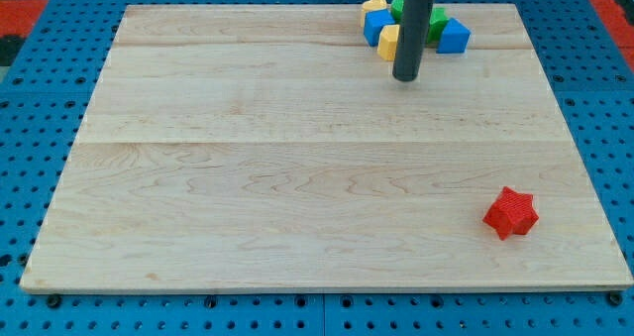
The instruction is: Move the red star into the yellow hexagon
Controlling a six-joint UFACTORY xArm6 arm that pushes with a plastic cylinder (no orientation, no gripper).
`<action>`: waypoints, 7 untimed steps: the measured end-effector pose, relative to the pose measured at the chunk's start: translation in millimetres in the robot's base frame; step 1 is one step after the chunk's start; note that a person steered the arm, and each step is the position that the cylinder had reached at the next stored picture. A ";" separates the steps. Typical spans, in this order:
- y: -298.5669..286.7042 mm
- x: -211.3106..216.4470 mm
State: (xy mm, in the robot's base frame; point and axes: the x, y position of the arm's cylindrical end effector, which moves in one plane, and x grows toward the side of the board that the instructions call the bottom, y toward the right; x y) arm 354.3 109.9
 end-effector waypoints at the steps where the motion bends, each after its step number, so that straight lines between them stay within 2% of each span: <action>1: 47.9 71.5; 2: 132.5 147.7; 3: 154.5 217.6; 4: 78.7 227.5; 5: 51.0 175.6; 6: 48.2 144.3; 7: 43.8 144.3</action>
State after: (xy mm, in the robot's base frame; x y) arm 498.5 153.7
